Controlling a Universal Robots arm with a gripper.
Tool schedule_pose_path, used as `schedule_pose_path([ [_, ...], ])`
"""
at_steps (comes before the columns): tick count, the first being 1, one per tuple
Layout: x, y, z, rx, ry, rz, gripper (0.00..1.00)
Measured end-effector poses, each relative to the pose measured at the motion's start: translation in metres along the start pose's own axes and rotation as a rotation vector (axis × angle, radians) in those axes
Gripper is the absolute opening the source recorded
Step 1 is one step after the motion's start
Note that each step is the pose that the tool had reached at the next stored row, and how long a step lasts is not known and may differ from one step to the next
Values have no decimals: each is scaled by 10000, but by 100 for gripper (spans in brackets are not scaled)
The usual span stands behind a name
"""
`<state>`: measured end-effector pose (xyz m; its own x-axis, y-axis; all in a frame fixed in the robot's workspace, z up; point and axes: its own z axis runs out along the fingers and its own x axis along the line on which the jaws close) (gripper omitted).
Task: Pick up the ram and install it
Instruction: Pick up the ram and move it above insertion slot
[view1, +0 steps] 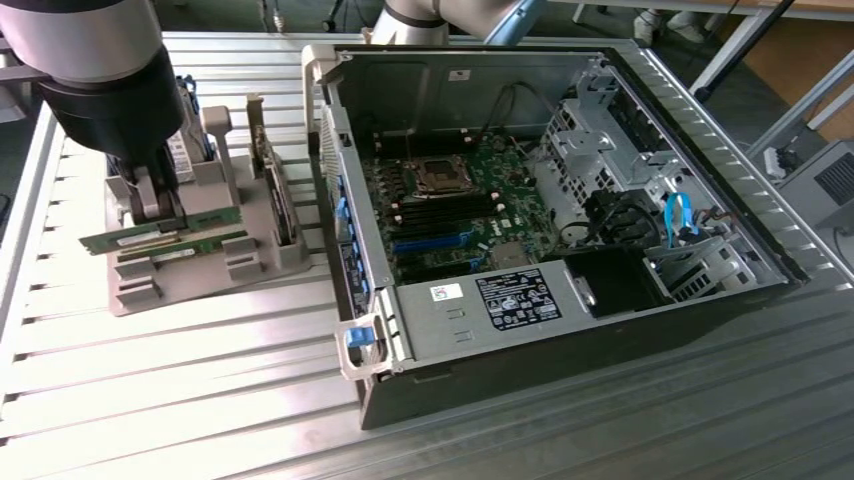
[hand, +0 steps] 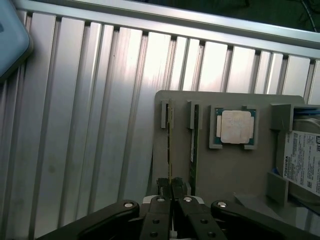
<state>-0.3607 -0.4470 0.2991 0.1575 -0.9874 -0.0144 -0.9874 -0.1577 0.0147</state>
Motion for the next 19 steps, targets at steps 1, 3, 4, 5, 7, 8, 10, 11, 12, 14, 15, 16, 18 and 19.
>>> schedule_pose_path([
  [1, 0, 0, -4, 1, -1, 0, 11],
  [3, 0, 0, -12, 0, 0, 0, 11],
  [4, 0, 0, -14, 0, 0, 0, 11],
  [5, -1, 0, -18, 1, -1, 0, 11],
  [7, 0, 0, -28, 0, 0, 0, 11],
  [8, -1, 0, -34, 0, 0, 0, 11],
  [10, -1, 1, -47, 0, 0, 0, 11],
  [11, -1, 1, -53, 0, 0, 0, 11],
  [12, -1, 1, -62, 1, -1, 0, 11],
  [14, -1, 1, -74, 0, 0, 0, 11],
  [15, -1, 1, -78, 0, 0, 0, 11],
  [16, -1, 1, -85, 0, 0, 0, 11],
  [18, -2, 1, -102, 0, 0, 0, 11],
  [19, -2, 2, -111, 0, -1, 0, 11],
])
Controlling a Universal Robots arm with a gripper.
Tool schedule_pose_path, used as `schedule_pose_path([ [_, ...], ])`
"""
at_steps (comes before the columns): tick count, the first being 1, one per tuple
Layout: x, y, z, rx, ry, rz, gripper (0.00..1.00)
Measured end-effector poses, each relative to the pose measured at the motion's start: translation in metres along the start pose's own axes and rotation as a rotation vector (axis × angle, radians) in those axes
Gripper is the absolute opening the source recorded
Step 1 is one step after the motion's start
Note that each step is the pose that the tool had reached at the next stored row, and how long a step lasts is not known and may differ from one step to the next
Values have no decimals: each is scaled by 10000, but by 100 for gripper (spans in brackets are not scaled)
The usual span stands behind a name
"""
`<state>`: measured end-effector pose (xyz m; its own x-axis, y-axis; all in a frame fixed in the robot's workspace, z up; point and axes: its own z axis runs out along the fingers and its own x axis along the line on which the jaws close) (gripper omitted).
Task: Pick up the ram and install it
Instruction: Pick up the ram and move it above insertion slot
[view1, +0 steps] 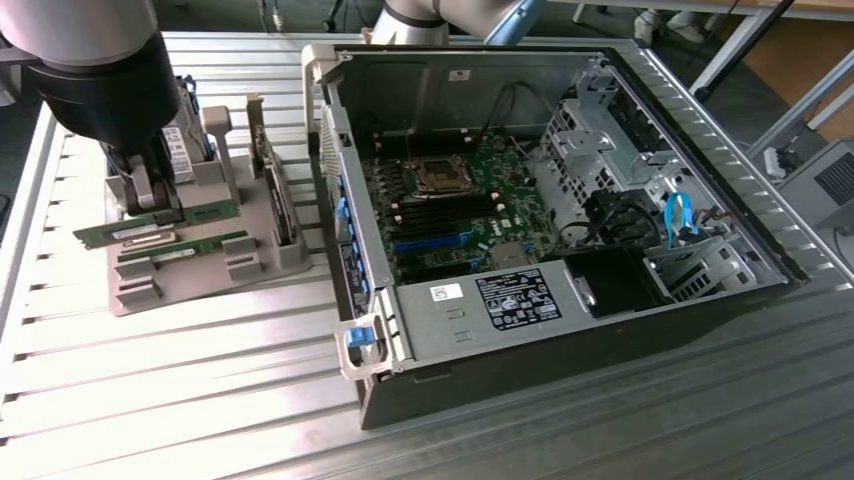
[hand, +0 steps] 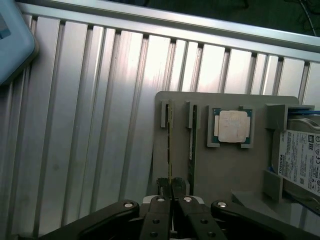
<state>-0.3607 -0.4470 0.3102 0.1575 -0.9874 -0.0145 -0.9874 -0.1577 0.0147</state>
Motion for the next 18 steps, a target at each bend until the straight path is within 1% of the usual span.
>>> schedule_pose_path([
  [18, -2, 2, -145, 0, 0, 0, 11],
])
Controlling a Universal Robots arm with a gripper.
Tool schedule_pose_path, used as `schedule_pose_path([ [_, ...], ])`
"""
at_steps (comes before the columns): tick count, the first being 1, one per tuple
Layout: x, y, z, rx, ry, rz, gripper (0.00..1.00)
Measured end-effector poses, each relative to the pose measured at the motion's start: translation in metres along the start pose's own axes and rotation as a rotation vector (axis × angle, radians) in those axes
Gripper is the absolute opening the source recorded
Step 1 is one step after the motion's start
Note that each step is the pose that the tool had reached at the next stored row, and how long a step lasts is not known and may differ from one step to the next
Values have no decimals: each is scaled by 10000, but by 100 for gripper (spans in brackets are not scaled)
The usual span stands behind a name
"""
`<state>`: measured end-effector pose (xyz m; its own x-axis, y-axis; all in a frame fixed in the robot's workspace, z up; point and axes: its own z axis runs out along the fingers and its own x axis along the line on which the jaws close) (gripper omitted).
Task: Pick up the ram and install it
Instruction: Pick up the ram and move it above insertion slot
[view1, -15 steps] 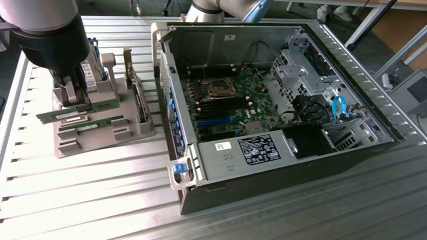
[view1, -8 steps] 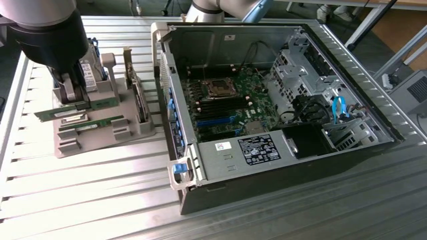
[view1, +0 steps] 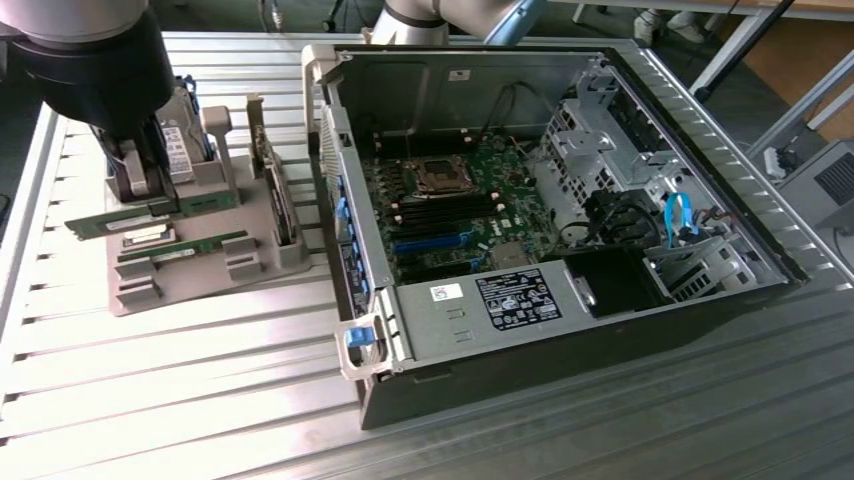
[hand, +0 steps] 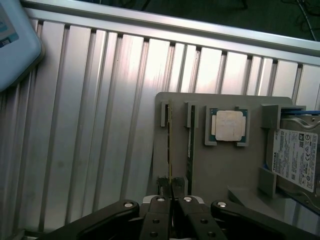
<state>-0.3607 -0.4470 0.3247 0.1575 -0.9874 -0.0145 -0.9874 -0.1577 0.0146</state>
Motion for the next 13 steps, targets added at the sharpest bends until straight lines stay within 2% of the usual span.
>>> schedule_pose_path([
  [13, -2, 2, -153, -1, 1, 0, 11],
])
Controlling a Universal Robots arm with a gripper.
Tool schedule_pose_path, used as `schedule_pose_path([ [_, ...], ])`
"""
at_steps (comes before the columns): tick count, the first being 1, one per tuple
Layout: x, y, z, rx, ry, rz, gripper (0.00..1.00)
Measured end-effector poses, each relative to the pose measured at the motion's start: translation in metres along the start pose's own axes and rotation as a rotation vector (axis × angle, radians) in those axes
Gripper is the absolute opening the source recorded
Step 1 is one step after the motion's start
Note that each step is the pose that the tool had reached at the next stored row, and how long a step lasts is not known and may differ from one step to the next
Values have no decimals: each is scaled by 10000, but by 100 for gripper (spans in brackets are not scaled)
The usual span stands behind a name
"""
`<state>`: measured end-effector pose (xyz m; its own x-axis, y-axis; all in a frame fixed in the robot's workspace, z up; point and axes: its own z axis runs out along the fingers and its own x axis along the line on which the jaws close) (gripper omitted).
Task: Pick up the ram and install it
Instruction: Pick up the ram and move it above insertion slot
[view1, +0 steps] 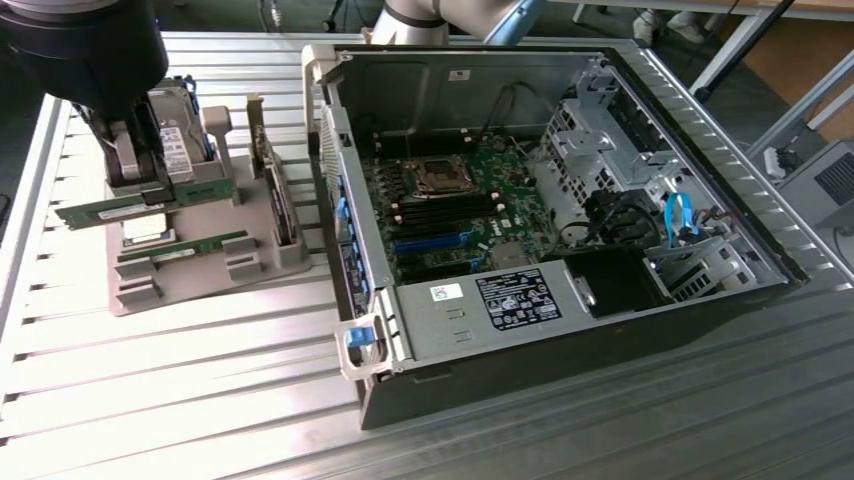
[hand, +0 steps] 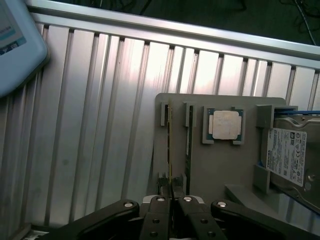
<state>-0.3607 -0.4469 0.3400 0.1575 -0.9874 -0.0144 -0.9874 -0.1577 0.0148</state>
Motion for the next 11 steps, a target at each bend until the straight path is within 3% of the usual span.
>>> schedule_pose_path([
  [11, -2, 2, -109, 1, 0, 0, 11],
])
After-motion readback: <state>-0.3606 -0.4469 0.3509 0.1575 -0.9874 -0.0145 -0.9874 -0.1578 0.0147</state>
